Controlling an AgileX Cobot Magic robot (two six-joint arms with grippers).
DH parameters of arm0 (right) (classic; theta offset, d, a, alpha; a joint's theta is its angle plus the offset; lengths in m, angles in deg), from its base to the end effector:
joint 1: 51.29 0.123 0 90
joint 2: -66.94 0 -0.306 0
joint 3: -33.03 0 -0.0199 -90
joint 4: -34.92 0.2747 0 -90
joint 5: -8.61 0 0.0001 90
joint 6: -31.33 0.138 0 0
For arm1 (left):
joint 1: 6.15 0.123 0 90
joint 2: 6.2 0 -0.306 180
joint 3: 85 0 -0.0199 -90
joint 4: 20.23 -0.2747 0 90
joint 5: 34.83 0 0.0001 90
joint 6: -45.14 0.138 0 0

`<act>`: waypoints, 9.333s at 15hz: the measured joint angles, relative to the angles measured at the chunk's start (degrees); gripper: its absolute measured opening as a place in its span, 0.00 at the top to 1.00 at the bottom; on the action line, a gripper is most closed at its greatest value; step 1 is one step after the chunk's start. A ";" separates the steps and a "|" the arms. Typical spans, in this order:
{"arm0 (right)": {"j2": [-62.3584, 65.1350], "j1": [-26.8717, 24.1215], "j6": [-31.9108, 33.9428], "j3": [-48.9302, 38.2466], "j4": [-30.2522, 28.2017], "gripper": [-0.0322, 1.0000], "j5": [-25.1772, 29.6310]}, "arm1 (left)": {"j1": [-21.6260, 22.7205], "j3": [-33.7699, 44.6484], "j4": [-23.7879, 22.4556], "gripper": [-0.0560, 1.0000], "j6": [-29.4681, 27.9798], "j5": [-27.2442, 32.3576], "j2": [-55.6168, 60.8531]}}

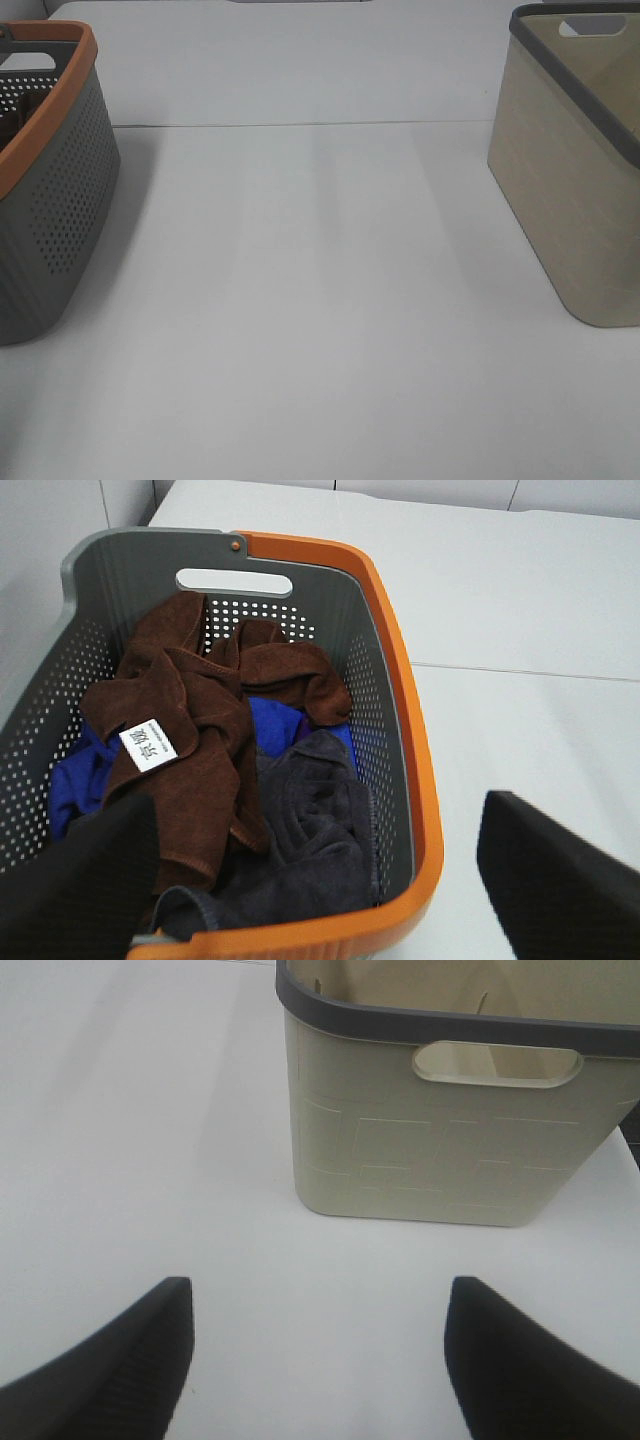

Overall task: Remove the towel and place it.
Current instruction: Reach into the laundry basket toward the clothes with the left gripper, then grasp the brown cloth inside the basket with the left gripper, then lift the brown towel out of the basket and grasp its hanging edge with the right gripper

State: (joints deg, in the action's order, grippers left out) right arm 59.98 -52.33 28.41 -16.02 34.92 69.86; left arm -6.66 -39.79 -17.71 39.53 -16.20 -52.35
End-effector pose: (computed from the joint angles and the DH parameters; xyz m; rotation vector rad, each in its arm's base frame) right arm 0.0355 -0.0006 0.2669 -0.0336 2.0466 -0.0431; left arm 0.1927 -0.0037 0.3098 -0.1160 1.9175 -0.1133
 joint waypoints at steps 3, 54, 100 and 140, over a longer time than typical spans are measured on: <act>0.00 0.00 0.00 0.00 0.00 0.31 0.00 | 0.00 -6.59 0.57 0.17 -0.57 -1.83 -14.50; 0.00 0.00 0.00 0.00 0.00 0.31 0.00 | 6.30 -68.75 -12.72 0.78 -12.49 46.93 -79.30; -29.79 6.82 -16.04 3.72 16.84 0.31 -13.64 | -27.10 -104.56 28.71 0.95 4.01 26.47 -83.65; -106.57 32.43 -38.67 17.88 22.92 0.37 -89.38 | -27.10 -104.56 38.39 0.95 13.01 30.77 -83.25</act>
State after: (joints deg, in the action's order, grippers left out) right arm -46.59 -19.90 -10.26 1.86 57.83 -19.53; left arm -33.76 -144.35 20.68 52.54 14.56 -135.61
